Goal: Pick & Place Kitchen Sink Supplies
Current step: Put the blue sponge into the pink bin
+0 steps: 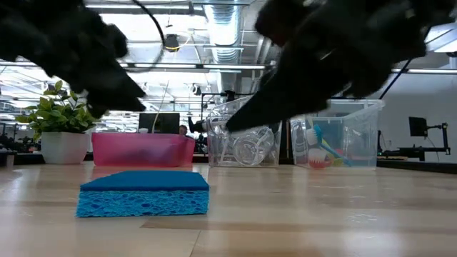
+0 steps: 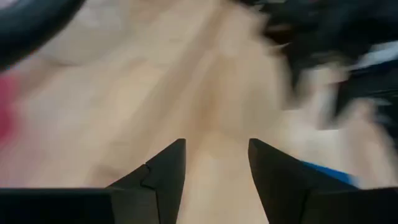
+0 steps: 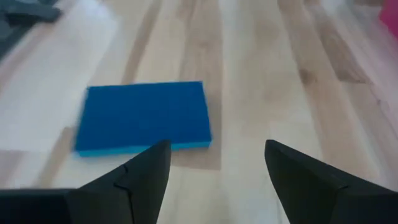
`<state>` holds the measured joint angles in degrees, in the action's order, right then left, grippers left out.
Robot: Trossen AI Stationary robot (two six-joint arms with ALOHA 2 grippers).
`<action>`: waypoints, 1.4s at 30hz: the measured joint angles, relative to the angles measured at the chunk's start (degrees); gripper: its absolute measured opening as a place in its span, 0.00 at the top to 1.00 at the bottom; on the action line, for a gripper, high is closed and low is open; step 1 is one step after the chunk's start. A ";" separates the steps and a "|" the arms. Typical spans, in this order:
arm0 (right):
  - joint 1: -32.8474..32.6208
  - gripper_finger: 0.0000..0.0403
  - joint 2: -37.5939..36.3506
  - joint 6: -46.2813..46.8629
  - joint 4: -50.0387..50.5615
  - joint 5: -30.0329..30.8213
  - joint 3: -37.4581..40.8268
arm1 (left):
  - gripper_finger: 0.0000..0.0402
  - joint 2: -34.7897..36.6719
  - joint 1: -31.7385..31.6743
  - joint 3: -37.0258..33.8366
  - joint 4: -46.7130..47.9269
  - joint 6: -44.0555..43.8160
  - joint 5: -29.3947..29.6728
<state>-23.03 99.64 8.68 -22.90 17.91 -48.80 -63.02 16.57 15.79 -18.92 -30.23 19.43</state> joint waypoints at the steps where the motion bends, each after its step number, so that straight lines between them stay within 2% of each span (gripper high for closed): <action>1: 0.59 0.37 1.34 -0.05 -0.02 -0.29 -0.88 | 0.56 0.00 2.91 -0.36 -1.82 -1.32 1.39; 6: 3.21 0.37 7.61 -0.31 -0.45 -3.83 -6.41 | 0.56 -1.06 15.90 -1.97 -11.54 -2.64 10.45; 10: 4.09 0.37 11.90 -1.71 -0.10 -9.23 -11.24 | 0.57 -3.24 21.31 -2.12 -13.70 -1.82 18.07; 16: 4.42 0.37 18.37 0.22 3.40 -15.29 -17.51 | 0.56 -6.72 21.08 -2.12 -16.48 -2.20 20.56; 22: 5.22 0.39 22.14 2.40 5.63 -15.43 -19.61 | 0.56 -9.07 20.49 -2.12 -18.62 -2.21 20.53; 25: 6.00 0.46 22.21 3.28 7.01 -15.58 -19.71 | 0.56 -9.85 20.48 -2.12 -19.10 -2.20 20.48; 27: 6.30 0.54 22.18 3.88 7.55 -15.60 -19.73 | 0.56 -10.08 20.46 -2.12 -19.54 -2.20 20.47; 33: 6.23 0.91 20.91 2.41 8.79 -15.06 -19.55 | 0.56 -10.12 20.44 -2.12 -20.04 -2.21 20.45; 34: 6.18 0.95 20.85 1.77 8.73 -15.03 -19.52 | 0.56 -10.12 20.44 -2.11 -20.17 -2.22 20.45; 38: 5.69 0.95 18.59 1.41 9.97 -12.89 -19.47 | 0.56 -10.12 20.44 -2.10 -20.61 -4.08 20.45; 42: 4.58 0.98 13.83 -2.23 14.47 -6.70 -19.02 | 0.56 -10.14 20.44 -2.05 -22.21 -6.99 20.42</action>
<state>-18.46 113.47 6.45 -8.43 11.21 -67.82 -73.16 37.01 13.74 -41.13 -37.22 39.86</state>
